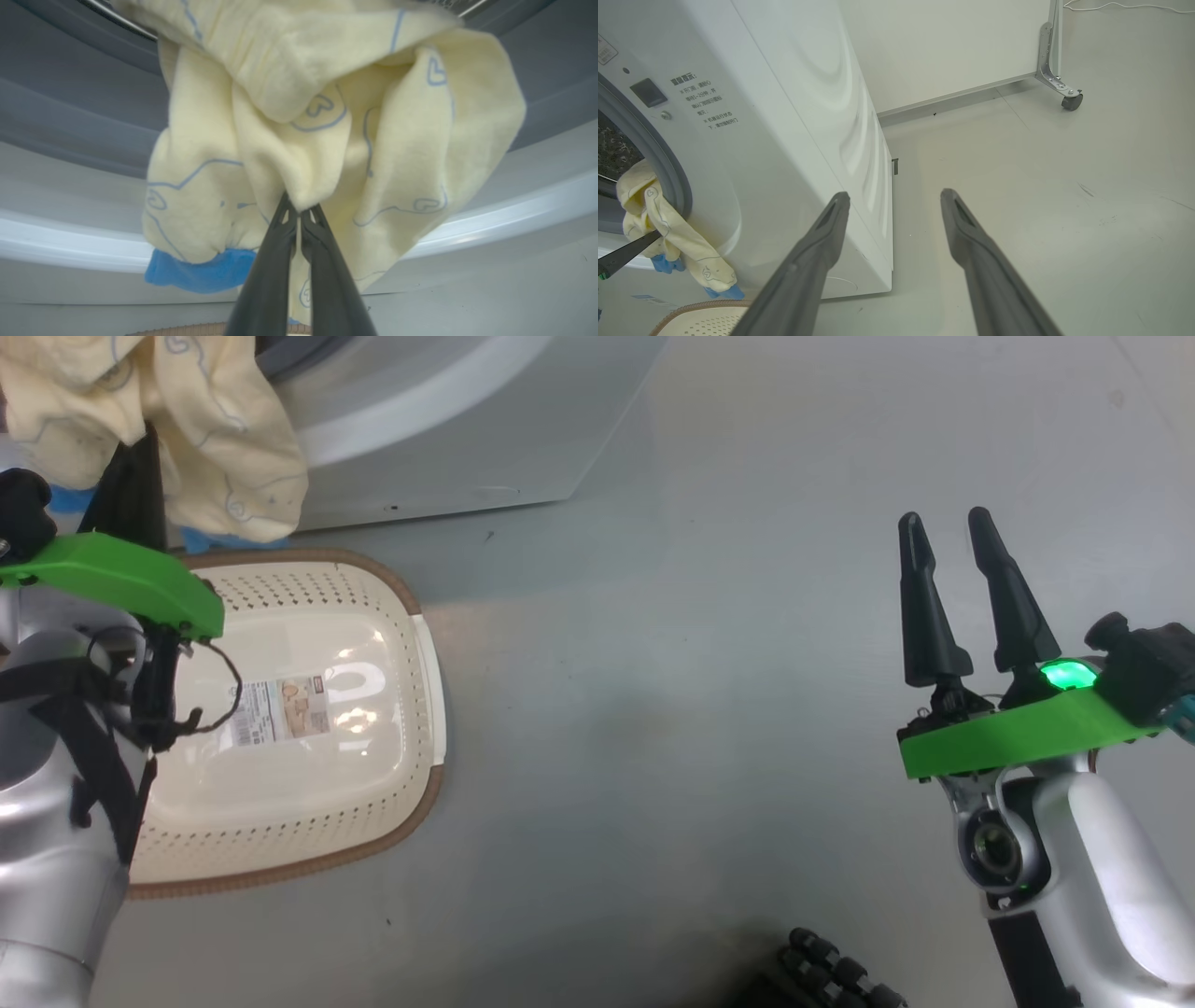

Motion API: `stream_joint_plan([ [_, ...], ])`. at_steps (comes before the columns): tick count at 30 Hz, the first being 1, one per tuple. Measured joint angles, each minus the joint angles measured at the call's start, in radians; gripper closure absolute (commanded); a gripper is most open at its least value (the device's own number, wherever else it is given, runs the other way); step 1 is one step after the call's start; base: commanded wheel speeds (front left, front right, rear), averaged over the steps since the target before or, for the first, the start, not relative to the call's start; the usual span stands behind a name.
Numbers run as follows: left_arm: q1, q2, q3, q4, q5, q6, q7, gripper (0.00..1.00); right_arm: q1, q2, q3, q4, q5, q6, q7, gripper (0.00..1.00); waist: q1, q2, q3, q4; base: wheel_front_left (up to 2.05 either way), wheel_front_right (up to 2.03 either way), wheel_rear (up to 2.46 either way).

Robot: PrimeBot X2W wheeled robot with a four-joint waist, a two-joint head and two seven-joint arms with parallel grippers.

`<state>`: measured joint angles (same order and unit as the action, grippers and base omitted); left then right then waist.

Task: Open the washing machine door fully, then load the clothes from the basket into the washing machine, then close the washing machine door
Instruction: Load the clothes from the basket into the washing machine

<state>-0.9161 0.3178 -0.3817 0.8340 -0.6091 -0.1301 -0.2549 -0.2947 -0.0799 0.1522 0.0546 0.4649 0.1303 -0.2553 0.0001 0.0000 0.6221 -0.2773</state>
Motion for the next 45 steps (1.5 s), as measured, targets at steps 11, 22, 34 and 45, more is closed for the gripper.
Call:
stream_joint_plan([
  [11, 0.013, -0.021, -0.08, -0.13, -0.089, 0.0, 0.0, 1.0, 0.0, 0.003, -0.01, 0.0, 0.0, 0.0, 0.0, 0.0, 0.0, 0.0, -0.023, 0.02, 0.0, 0.0, 0.0],
  [22, 0.013, 0.003, -0.101, -0.238, -0.212, 0.0, 0.0, 1.0, 0.001, 0.004, -0.008, 0.002, 0.0, 0.0, 0.0, 0.0, 0.0, 0.0001, -0.048, 0.014, 0.0, 0.0, 0.0],
  [34, -0.036, 0.017, -0.004, -0.256, -0.397, 0.0, 0.0, 1.0, 0.004, 0.004, 0.001, 0.007, 0.002, 0.0, 0.0, 0.0, 0.0, 0.0001, -0.073, -0.001, 0.0, 0.0, 0.0],
  [45, -0.114, 0.034, 0.067, -0.185, -0.393, 0.0, -0.001, 1.0, 0.011, 0.004, 0.017, 0.007, 0.002, 0.0, 0.0, 0.0, 0.0, 0.0, -0.082, -0.024, 0.0, 0.0, 0.0],
])
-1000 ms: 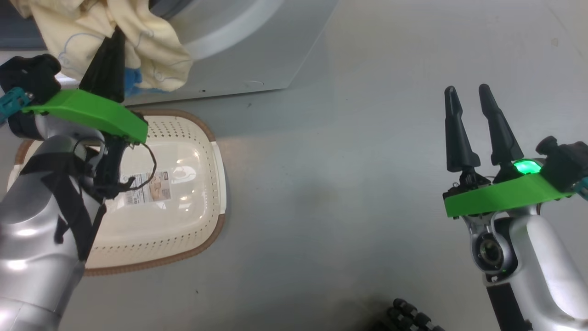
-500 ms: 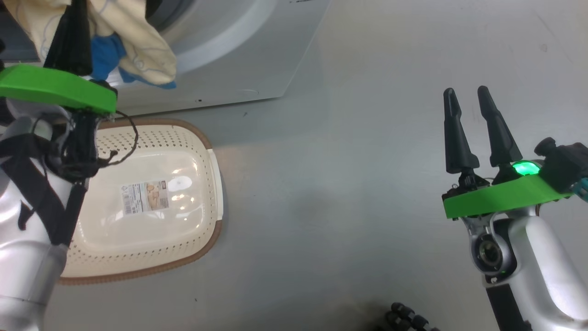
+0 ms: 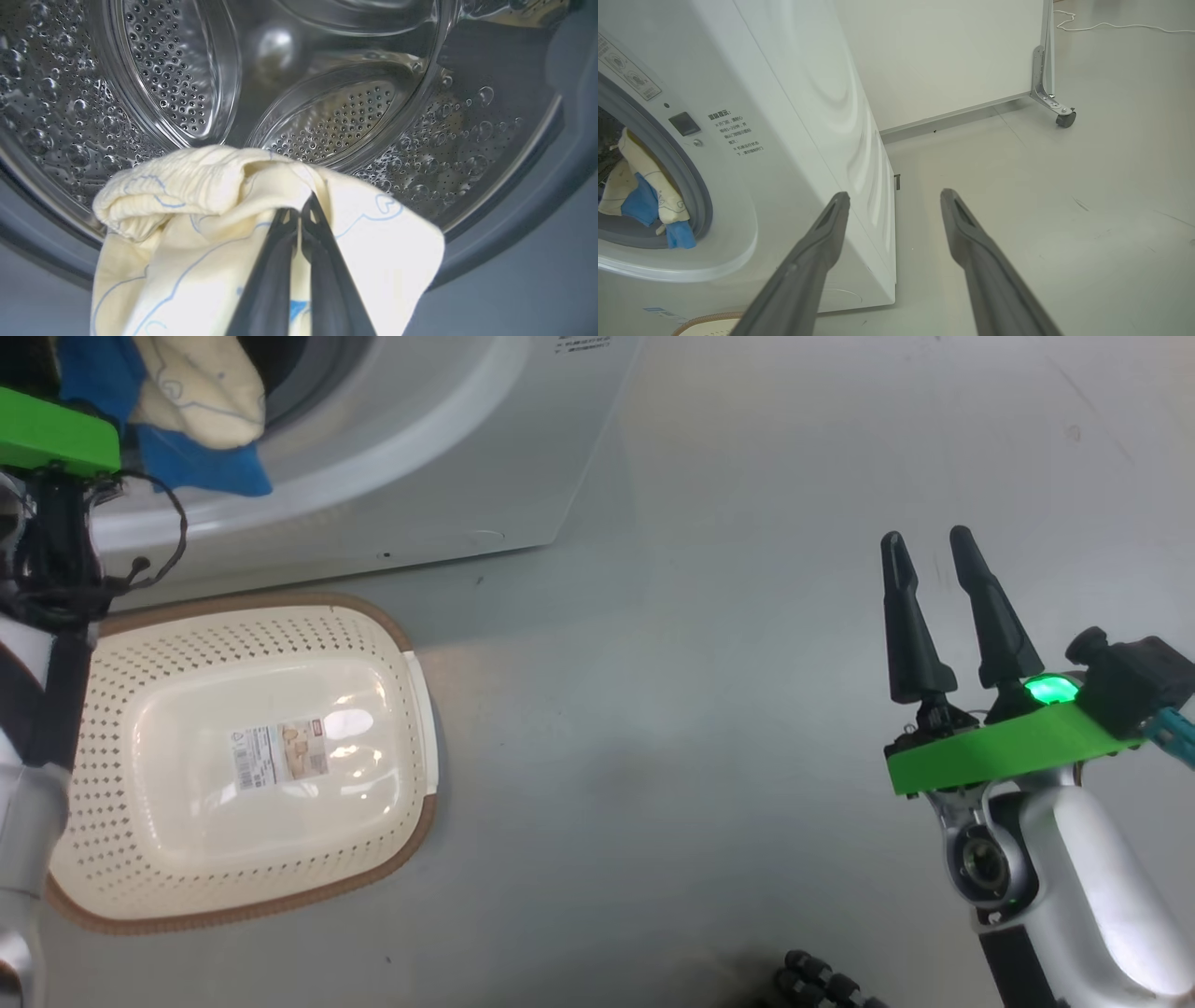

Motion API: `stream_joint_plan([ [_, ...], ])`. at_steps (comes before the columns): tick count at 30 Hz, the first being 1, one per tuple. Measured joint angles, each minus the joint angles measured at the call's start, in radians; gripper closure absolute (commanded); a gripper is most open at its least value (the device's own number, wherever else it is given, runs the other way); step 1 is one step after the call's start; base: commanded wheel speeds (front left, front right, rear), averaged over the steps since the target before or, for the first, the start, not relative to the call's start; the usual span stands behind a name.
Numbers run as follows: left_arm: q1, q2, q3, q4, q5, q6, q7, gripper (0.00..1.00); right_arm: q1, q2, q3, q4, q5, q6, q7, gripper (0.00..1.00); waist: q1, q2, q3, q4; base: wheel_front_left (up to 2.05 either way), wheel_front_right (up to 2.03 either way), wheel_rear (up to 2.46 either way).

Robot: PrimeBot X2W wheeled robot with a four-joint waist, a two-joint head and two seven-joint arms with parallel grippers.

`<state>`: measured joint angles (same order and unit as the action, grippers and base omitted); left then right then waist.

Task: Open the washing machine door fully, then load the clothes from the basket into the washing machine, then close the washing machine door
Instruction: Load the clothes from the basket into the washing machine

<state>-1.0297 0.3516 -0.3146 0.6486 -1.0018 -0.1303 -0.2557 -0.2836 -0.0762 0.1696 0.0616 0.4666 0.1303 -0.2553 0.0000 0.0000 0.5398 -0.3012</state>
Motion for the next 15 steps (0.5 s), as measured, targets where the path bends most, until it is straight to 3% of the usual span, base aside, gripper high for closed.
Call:
stream_joint_plan([
  [9, -0.107, 0.025, -0.035, 0.122, 0.084, 0.0, 0.0, 1.0, 0.013, 0.0, 0.016, 0.003, 0.005, 0.0, 0.0, 0.0, 0.0, 0.0, 0.009, -0.022, 0.0, 0.0, 0.0],
  [15, -0.195, 0.065, 0.07, 0.116, 0.249, 0.0, -0.001, 1.0, 0.012, 0.004, 0.027, 0.003, 0.01, 0.0, 0.0, 0.0, 0.0, 0.0, 0.026, -0.044, 0.0, 0.0, 0.0],
])
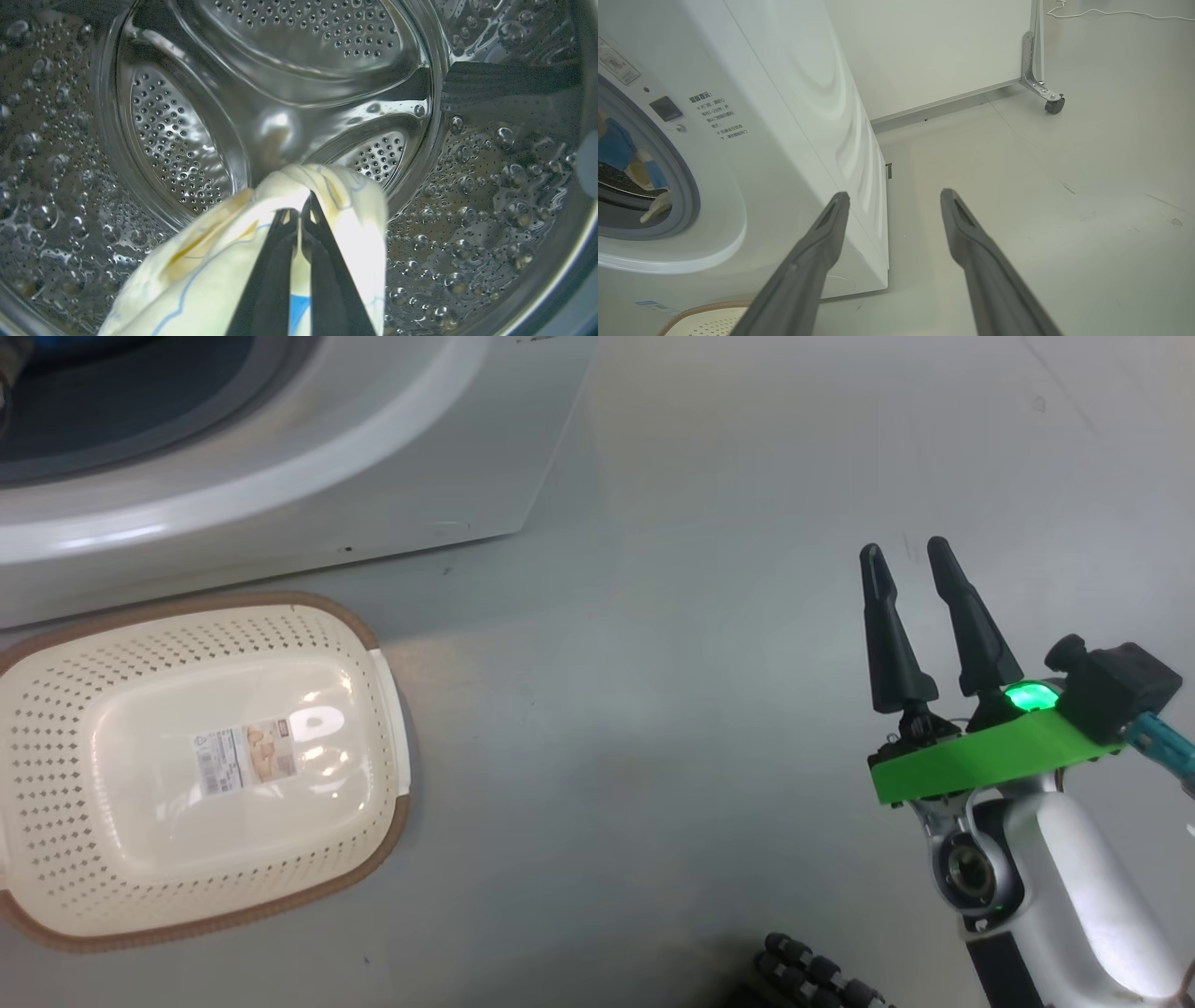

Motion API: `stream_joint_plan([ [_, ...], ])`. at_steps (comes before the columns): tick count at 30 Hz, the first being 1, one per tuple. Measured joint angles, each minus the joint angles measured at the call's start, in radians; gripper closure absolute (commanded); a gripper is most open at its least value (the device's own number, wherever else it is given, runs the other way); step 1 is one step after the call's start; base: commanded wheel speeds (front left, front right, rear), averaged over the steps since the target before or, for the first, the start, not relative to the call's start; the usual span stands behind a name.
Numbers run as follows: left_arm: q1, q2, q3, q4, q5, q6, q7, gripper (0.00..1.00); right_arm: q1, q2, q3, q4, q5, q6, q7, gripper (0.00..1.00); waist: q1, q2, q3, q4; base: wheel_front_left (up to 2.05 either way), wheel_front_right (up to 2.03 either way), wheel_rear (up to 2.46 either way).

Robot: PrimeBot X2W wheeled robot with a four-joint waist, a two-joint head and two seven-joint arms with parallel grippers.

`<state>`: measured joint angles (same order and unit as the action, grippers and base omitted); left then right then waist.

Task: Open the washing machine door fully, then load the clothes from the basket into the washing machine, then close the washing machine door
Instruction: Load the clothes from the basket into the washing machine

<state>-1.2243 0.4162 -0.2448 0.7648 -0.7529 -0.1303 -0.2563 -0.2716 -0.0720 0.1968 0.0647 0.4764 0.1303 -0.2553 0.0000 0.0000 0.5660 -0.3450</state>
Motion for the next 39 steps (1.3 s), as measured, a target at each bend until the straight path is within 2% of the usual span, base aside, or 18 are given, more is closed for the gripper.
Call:
stream_joint_plan([
  [5, 0.023, -0.008, 0.026, 0.032, 0.14, 0.0, 0.0, 1.0, 0.0, 0.007, 0.002, 0.0, 0.0, 0.0, 0.0, 0.0, 0.0, 0.0, 0.015, -0.017, 0.0, 0.0, 0.0],
  [14, 0.049, -0.011, -0.109, 0.241, 0.216, -0.001, 0.0, 1.0, 0.0, 0.011, 0.003, -0.001, 0.0, 0.0, 0.0, 0.0, 0.0, 0.0, 0.017, -0.018, 0.0, 0.0, 0.0],
  [16, 0.032, -0.011, -0.128, 0.269, 0.215, -0.001, 0.0, 0.72, 0.0, 0.011, 0.002, -0.001, 0.0, 0.0, 0.0, 0.0, 0.0, 0.0, 0.016, -0.015, 0.0, 0.0, 0.0],
  [17, 0.021, -0.011, -0.14, 0.284, 0.214, -0.001, 0.0, 0.67, 0.0, 0.012, 0.002, -0.001, 0.0, 0.0, 0.0, 0.0, 0.0, 0.0, 0.015, -0.015, 0.0, 0.0, 0.0],
  [18, 0.011, -0.011, -0.154, 0.297, 0.214, -0.001, 0.0, 0.48, 0.0, 0.012, 0.002, -0.001, 0.0, 0.0, 0.0, 0.0, 0.0, 0.0, 0.014, -0.013, 0.0, 0.0, 0.0],
  [20, -0.005, -0.013, -0.169, 0.315, 0.2, -0.001, 0.0, 0.0, 0.0, 0.012, 0.002, -0.001, 0.0, 0.0, 0.0, 0.0, 0.0, 0.0, 0.011, -0.011, 0.0, 0.0, 0.0],
  [27, -0.013, -0.02, -0.193, 0.335, 0.143, -0.001, 0.0, 0.0, -0.001, 0.012, 0.0, 0.0, 0.0, 0.0, 0.0, 0.0, 0.0, 0.0, -0.007, 0.006, 0.0, 0.0, 0.0],
  [33, 0.023, -0.043, -0.189, 0.293, 0.1, -0.001, 0.0, 0.0, -0.001, 0.011, -0.005, 0.003, 0.0, 0.0, 0.0, 0.0, 0.0, 0.0, -0.03, 0.026, 0.0, 0.0, 0.0],
  [39, 0.091, -0.073, -0.139, 0.232, 0.081, -0.001, 0.0, 0.0, -0.001, 0.001, -0.012, 0.009, 0.0, 0.0, 0.0, 0.0, 0.0, 0.0, -0.055, 0.049, 0.0, 0.0, 0.0],
])
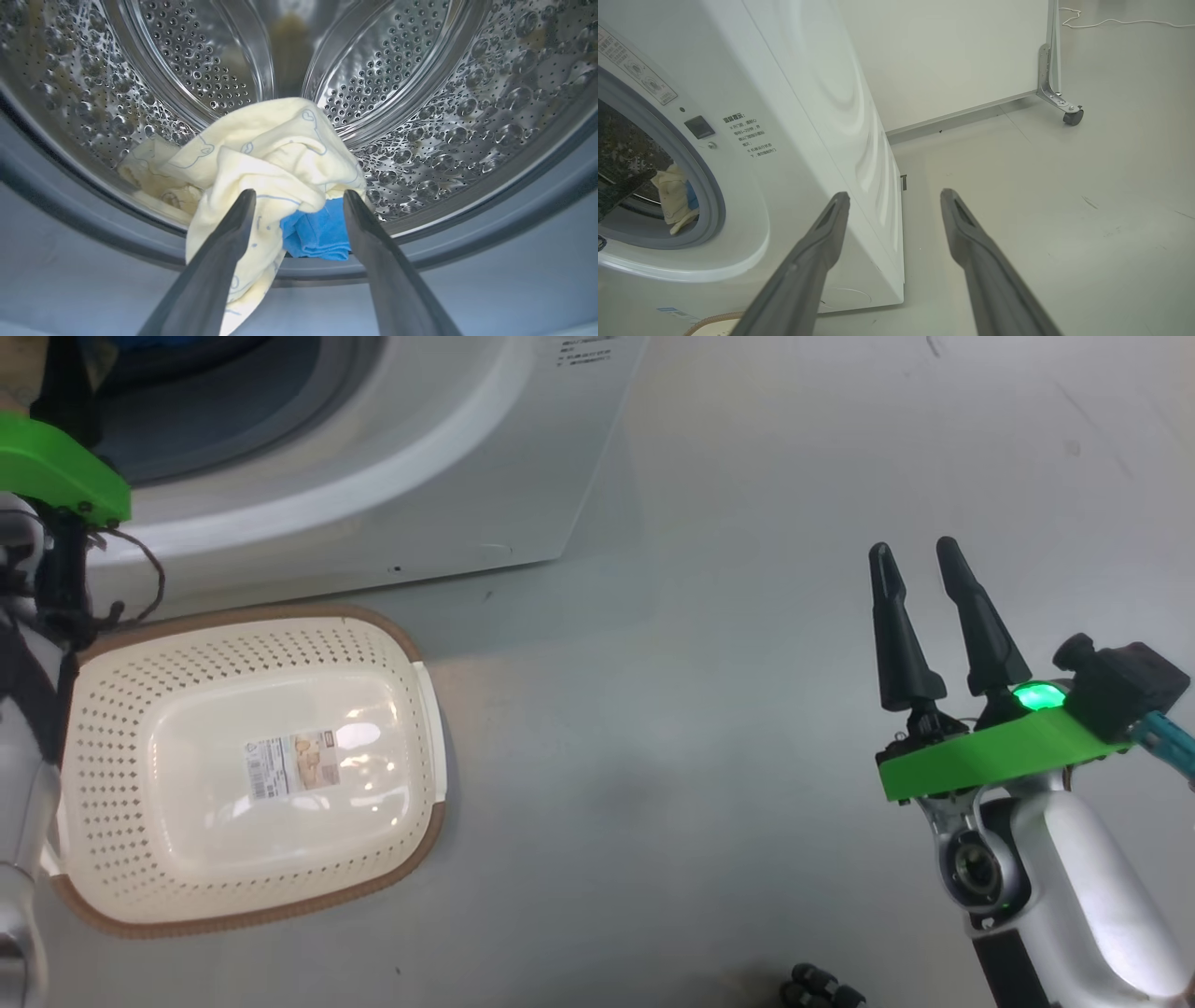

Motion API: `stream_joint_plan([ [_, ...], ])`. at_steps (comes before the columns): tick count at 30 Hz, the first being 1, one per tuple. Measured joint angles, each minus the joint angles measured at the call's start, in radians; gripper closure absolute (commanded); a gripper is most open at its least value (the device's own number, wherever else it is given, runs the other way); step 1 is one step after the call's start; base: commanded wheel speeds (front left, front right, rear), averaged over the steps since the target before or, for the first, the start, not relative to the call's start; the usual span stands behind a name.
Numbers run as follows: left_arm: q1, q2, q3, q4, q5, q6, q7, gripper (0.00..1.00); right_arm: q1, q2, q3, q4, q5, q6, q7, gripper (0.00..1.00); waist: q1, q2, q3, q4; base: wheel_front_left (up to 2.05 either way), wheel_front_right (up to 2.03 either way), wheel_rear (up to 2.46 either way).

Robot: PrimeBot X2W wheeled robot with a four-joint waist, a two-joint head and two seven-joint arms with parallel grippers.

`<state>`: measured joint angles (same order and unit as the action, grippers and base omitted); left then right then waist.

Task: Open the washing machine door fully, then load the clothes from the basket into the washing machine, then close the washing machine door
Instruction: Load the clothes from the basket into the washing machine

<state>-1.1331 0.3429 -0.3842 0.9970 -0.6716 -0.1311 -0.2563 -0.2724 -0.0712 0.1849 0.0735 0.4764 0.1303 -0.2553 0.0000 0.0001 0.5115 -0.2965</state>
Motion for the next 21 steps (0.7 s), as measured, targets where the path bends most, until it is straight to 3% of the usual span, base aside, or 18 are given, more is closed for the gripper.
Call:
stream_joint_plan([
  [21, 0.353, -0.095, 0.14, -0.219, 0.107, 0.0, 0.0, 0.0, 0.06, -0.071, -0.035, 0.031, 0.0, 0.0, 0.0, 0.0, 0.0, 0.0, -0.165, 0.082, 0.0, 0.0, 0.0],
])
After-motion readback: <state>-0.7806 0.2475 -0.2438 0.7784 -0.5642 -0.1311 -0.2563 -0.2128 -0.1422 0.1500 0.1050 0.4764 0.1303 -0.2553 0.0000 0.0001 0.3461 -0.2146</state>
